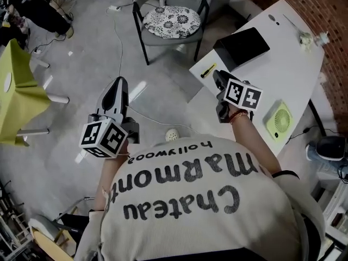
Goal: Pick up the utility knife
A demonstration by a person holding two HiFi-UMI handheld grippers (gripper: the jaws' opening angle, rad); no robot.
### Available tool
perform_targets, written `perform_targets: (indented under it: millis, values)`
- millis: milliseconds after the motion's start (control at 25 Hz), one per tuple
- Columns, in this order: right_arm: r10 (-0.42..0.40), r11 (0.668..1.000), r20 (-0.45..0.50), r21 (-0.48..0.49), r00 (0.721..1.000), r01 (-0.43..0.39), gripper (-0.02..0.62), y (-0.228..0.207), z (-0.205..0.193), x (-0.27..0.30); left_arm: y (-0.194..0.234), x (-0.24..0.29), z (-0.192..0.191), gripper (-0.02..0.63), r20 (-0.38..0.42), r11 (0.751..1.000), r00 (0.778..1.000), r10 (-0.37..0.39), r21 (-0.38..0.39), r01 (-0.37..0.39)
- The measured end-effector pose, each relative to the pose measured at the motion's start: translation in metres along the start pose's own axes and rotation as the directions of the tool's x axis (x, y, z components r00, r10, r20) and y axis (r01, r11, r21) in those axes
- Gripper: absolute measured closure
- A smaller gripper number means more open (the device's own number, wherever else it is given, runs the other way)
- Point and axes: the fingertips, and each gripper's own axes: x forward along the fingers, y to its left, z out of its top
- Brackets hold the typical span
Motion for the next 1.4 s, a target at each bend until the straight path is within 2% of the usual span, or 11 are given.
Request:
perform_targets:
  millis: [160,320,600,800,920,1080,1280,1400]
  values:
    - [-0.045,0.994,-0.045,0.098,0.998,0.049,0.481,-0.007,-0.007,0.025,0.019,0.009,0.001,0.604,-0.019,1.000,1.000,-0.002,-0.018,0.001]
    - [-0.064,0.981,-0.086,0.178,0.994,0.079,0.437,-0.011,-0.016,0.046,0.028,0.016,0.001,0.604,-0.021,1.000,1.000,0.000,-0.022,0.000]
    - [-0.175,0.975,-0.151,0.112,0.973,0.192,0.405,-0.021,-0.028,0.070,0.038,0.028,0.004,0.604,-0.030,1.000,0.999,0.010,0.021,-0.009]
    - [-0.214,0.963,-0.195,0.122,0.957,0.240,0.389,-0.029,-0.041,0.079,0.043,0.041,0.004,0.604,-0.049,1.000,0.999,0.010,0.019,-0.009]
    - [-0.231,0.961,-0.202,0.105,0.952,0.255,0.404,-0.032,-0.041,0.080,0.037,0.049,0.006,0.604,-0.057,0.998,0.998,-0.008,0.062,0.011]
    - [-0.274,0.955,-0.214,0.058,0.938,0.292,0.456,-0.038,-0.044,0.081,0.036,0.054,0.008,0.604,-0.055,0.992,0.998,-0.010,0.125,0.017]
    - [-0.283,0.952,-0.210,0.061,0.936,0.301,0.507,-0.042,-0.045,0.080,0.034,0.054,0.011,0.604,-0.056,0.971,0.998,-0.003,0.240,0.017]
    - [-0.292,0.947,-0.212,0.072,0.933,0.313,0.535,-0.044,-0.046,0.078,0.032,0.053,0.013,0.604,-0.056,0.968,0.998,-0.010,0.249,0.024]
